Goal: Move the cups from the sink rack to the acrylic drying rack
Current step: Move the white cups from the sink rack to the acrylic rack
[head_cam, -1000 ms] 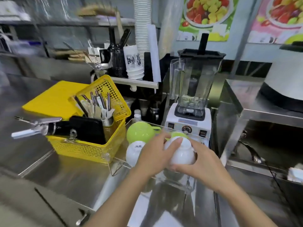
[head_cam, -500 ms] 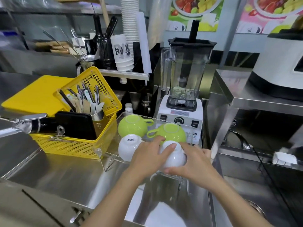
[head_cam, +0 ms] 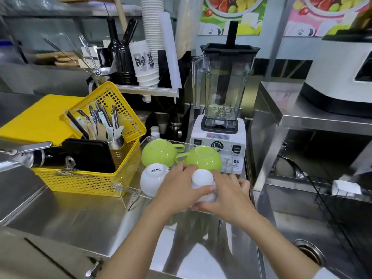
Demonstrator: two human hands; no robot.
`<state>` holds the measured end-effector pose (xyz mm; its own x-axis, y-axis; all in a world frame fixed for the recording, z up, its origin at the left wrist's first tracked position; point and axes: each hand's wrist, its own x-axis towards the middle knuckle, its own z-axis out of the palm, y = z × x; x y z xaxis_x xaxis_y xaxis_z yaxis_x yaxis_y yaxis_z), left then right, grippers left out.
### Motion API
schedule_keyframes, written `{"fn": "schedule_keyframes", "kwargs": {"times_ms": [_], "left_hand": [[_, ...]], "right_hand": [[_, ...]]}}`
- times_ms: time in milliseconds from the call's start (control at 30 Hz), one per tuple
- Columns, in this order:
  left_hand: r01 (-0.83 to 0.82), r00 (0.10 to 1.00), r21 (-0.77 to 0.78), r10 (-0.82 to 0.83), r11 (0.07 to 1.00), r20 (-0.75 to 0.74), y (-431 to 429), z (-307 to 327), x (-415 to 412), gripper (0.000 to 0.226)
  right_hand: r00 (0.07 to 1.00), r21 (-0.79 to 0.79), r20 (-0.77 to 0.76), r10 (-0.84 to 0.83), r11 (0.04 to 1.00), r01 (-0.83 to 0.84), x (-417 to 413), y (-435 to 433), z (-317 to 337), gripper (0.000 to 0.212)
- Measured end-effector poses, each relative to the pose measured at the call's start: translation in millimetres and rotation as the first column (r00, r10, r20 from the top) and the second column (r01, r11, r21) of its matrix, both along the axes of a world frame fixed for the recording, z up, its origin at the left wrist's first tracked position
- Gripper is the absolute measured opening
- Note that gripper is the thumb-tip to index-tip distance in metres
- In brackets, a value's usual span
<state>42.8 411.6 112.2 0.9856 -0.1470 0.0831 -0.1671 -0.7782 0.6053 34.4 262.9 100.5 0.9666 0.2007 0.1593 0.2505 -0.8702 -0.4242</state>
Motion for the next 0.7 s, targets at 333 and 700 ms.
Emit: {"fn": "schedule_keyframes", "kwargs": {"times_ms": [333,700], "left_hand": [[0.044,0.999,0.005,-0.044,0.999,-0.002,1,4,0,0.067],[0.108,0.994,-0.051,-0.108,0.993,0.0,4,6,-2,0.071]], "right_hand": [[0.993,0.265,0.072,0.091,0.958,-0.107,0,-36,3,0.032],[0.991,0.278,0.095,0.095,0.954,-0.117,-2,-39,2,0.011]]}}
